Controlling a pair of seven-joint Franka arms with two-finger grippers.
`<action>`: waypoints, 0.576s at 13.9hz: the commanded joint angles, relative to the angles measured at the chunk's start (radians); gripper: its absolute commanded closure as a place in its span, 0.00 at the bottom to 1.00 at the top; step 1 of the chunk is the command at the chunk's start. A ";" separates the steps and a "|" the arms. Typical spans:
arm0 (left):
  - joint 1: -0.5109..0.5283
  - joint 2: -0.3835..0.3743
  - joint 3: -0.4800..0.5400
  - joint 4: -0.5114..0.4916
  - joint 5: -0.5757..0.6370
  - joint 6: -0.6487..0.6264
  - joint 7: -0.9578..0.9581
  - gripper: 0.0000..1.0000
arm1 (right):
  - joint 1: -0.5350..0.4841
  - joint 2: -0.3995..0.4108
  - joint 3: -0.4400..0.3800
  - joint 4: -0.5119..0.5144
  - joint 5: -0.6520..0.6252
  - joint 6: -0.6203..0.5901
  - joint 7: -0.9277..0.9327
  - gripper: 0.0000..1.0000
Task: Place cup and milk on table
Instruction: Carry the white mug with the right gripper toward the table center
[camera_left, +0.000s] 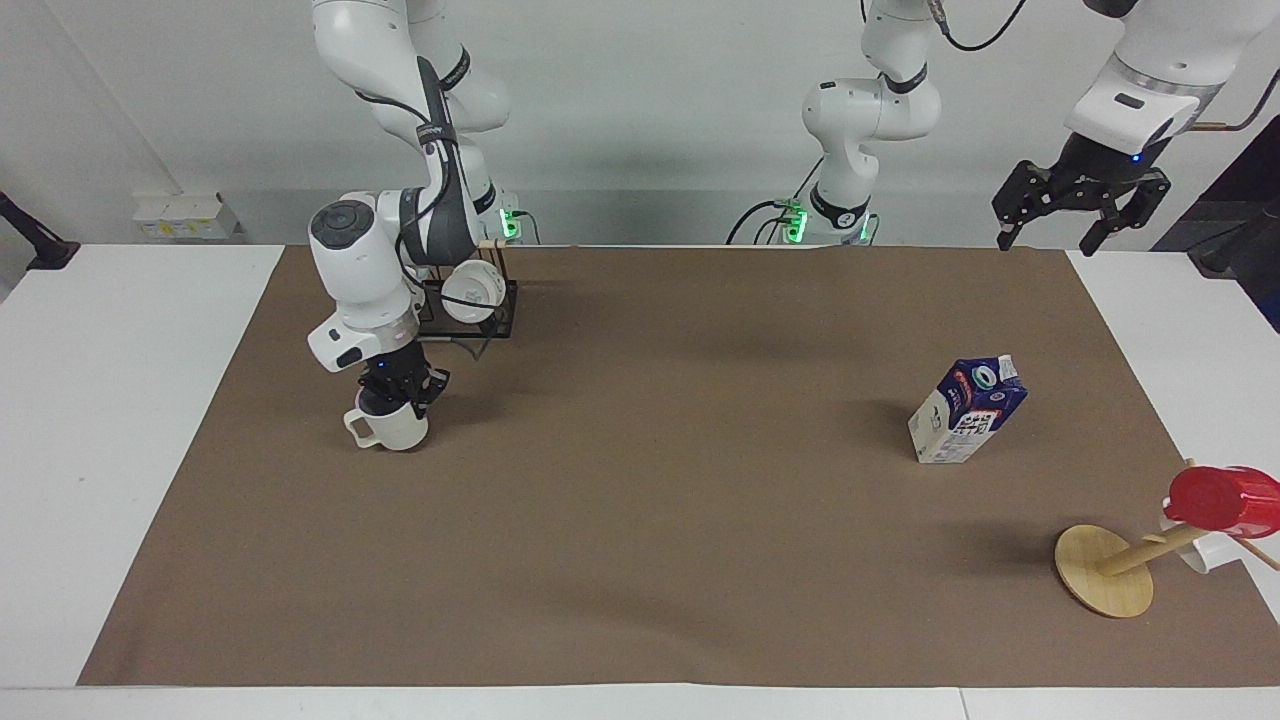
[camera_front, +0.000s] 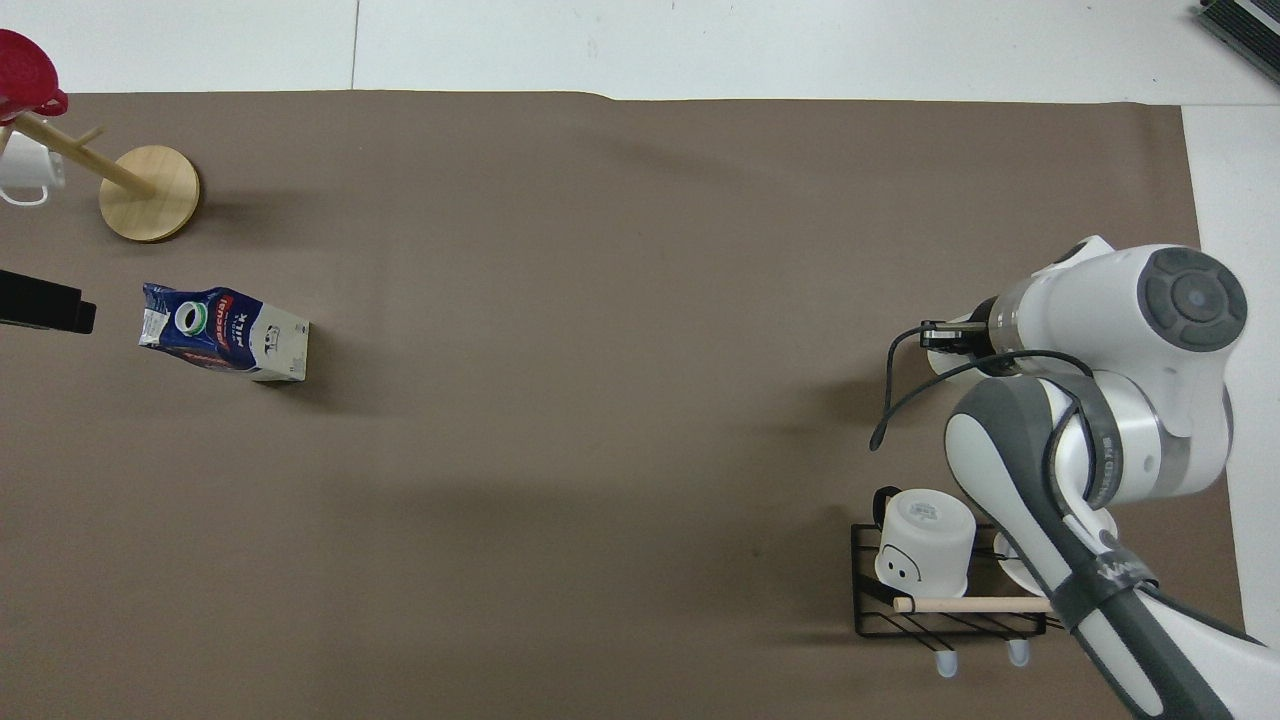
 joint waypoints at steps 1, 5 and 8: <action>-0.002 -0.007 0.002 0.006 -0.012 -0.019 -0.003 0.00 | 0.067 0.018 0.002 0.135 0.001 -0.135 0.096 1.00; -0.004 -0.007 0.001 0.006 -0.012 -0.018 -0.004 0.00 | 0.170 0.055 0.003 0.226 0.001 -0.166 0.188 1.00; -0.004 -0.007 0.001 0.006 -0.012 -0.018 -0.004 0.00 | 0.277 0.121 0.003 0.301 0.004 -0.166 0.277 1.00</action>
